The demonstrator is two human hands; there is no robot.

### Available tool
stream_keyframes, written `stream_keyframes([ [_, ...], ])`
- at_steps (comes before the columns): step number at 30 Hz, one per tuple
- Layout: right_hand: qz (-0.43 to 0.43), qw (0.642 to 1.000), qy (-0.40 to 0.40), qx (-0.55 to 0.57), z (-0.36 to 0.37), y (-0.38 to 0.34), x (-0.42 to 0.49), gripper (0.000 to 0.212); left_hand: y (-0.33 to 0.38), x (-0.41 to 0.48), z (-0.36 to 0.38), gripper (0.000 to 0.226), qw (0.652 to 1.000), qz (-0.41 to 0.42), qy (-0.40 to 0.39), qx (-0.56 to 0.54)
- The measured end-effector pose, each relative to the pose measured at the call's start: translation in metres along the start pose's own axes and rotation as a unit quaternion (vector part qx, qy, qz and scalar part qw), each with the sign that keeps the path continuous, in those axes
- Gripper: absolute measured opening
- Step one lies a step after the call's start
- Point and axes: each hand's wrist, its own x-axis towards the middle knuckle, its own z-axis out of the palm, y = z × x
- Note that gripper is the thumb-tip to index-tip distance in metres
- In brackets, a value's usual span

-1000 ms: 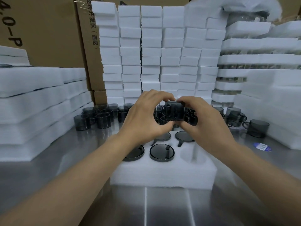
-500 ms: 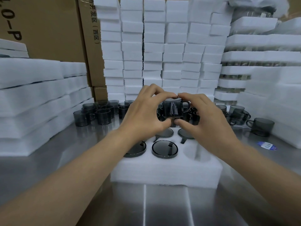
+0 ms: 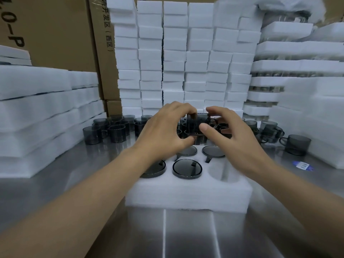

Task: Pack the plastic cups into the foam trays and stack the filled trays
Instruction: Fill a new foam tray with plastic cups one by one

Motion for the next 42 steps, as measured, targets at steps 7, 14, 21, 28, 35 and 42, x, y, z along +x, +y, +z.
stream_keyframes([
  [7, 0.084, 0.988, -0.046, 0.125, -0.008, -0.008, 0.014, 0.024, 0.007, -0.002, -0.002, 0.062, 0.998, 0.029, -0.032, -0.037],
  [14, 0.165, 0.902, -0.308, 0.252, -0.054, -0.017, 0.026, 0.046, -0.002, -0.002, -0.001, 0.038, 0.978, -0.122, -0.039, -0.163],
  [21, 0.136, 0.884, -0.434, 0.107, -0.074, -0.035, 0.021, 0.044, -0.001, 0.000, 0.000, 0.027, 0.976, -0.133, -0.064, -0.159],
  [28, 0.121, 0.888, -0.444, 0.024, -0.077, -0.046, 0.019, 0.042, 0.000, -0.001, 0.000, 0.024, 0.972, -0.140, -0.080, -0.169],
  [35, 0.113, 0.898, -0.424, -0.020, -0.072, -0.057, 0.016, 0.039, 0.000, 0.001, 0.001, 0.024, 0.971, -0.148, -0.086, -0.169],
  [42, 0.091, 0.895, -0.411, -0.147, -0.055, -0.068, 0.012, 0.040, 0.001, 0.001, 0.000, 0.024, 0.970, -0.154, -0.090, -0.164],
])
